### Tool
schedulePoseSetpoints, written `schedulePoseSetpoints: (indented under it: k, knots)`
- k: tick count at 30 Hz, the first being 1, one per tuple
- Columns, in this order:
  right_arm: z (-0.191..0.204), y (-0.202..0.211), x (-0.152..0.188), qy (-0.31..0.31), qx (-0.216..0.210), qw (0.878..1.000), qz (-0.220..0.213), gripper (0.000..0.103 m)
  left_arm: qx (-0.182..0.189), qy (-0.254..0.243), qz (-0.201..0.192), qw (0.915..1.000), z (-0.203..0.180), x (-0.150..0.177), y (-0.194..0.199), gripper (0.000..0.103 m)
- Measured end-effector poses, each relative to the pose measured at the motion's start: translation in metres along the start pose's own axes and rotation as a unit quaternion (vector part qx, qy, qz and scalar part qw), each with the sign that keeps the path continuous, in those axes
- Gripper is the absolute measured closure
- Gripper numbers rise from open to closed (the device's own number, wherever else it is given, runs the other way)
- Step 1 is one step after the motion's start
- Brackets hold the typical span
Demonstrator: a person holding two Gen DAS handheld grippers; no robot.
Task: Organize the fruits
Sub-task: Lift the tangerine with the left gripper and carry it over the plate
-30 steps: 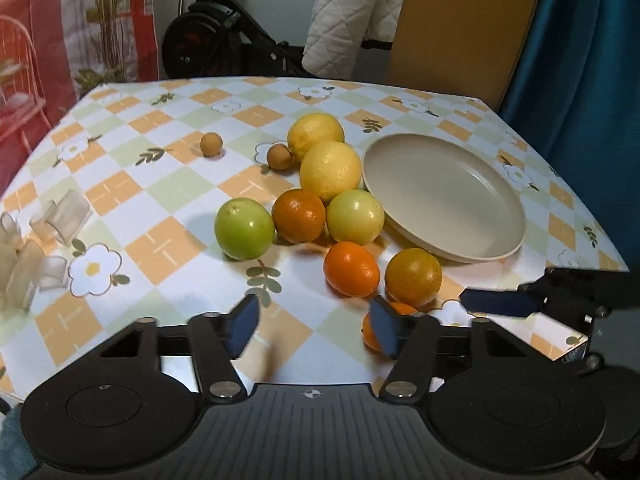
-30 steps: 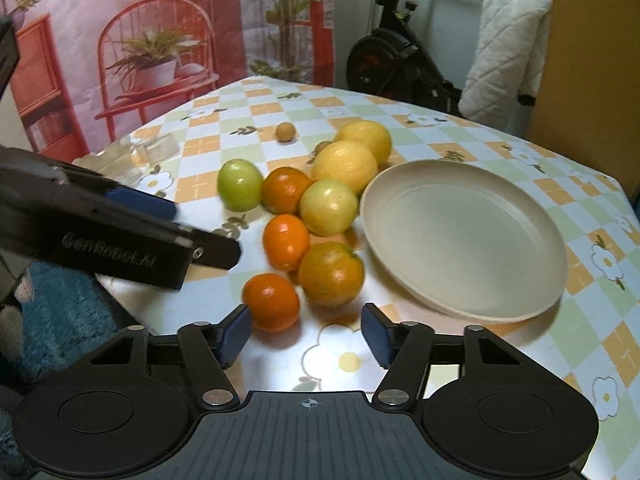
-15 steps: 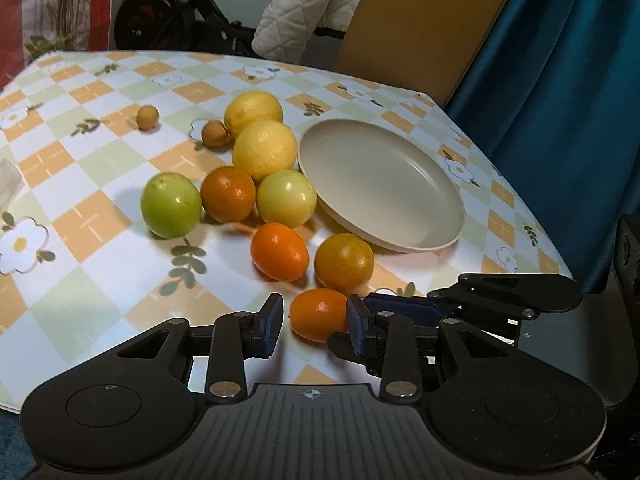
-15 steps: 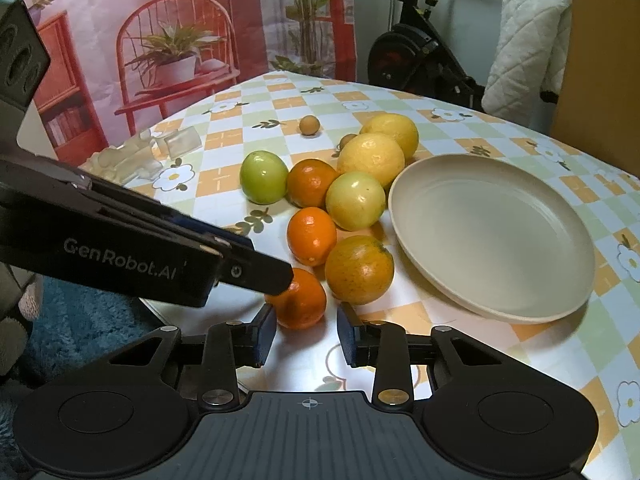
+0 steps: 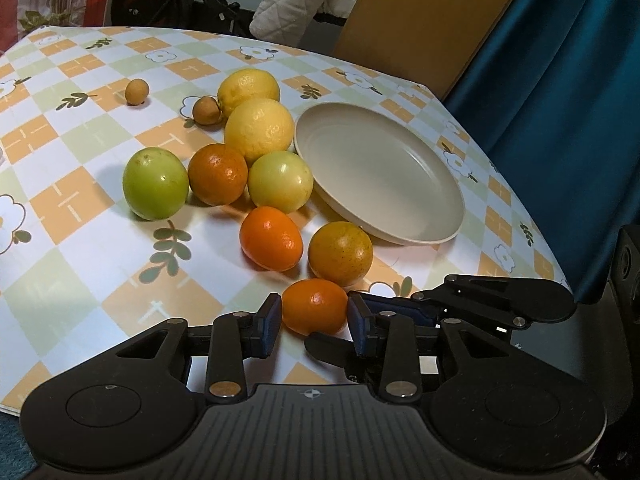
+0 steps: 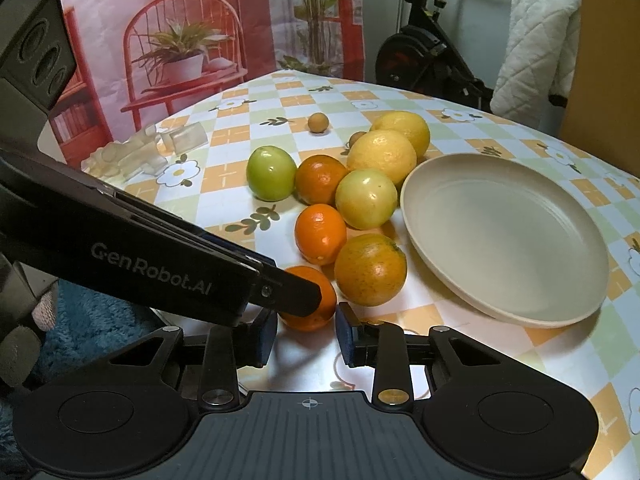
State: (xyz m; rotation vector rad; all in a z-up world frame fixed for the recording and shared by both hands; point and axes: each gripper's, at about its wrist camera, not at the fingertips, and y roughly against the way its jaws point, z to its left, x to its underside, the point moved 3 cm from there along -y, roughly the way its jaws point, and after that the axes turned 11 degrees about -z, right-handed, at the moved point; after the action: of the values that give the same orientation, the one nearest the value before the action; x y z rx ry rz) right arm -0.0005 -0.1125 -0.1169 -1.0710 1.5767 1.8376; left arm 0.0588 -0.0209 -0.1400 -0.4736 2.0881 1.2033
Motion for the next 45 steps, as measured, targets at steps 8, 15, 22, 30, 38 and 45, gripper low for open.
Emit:
schedulePoseSetpoints:
  k: [8, 15, 22, 30, 38, 45]
  knots:
    - [0.001, 0.004, -0.002, 0.005, 0.002, 1.0, -0.008, 0.074, 0.001, -0.008, -0.01, 0.9999, -0.004, 0.0, 0.005, 0.065]
    - [0.003, 0.017, -0.013, 0.016, 0.01, 0.999, -0.037, 0.074, 0.008, -0.013, -0.043, 0.999, -0.011, -0.008, 0.022, 0.065]
    - [-0.001, 0.03, -0.025, 0.016, 0.025, 0.997, -0.069, 0.074, 0.016, -0.023, -0.066, 0.9974, -0.022, -0.021, 0.03, 0.065]
    - [-0.012, 0.034, -0.033, 0.015, 0.047, 0.995, -0.089, 0.074, 0.022, -0.044, -0.08, 0.9956, -0.033, -0.036, 0.027, 0.065]
    - [-0.041, 0.012, -0.052, 0.024, 0.081, 0.991, -0.103, 0.074, 0.024, -0.056, -0.084, 0.9946, -0.039, -0.067, -0.009, 0.064]
    - [-0.077, -0.015, -0.058, -0.016, 0.089, 0.99, -0.104, 0.074, 0.008, -0.078, -0.063, 0.995, -0.043, -0.09, -0.05, 0.064]
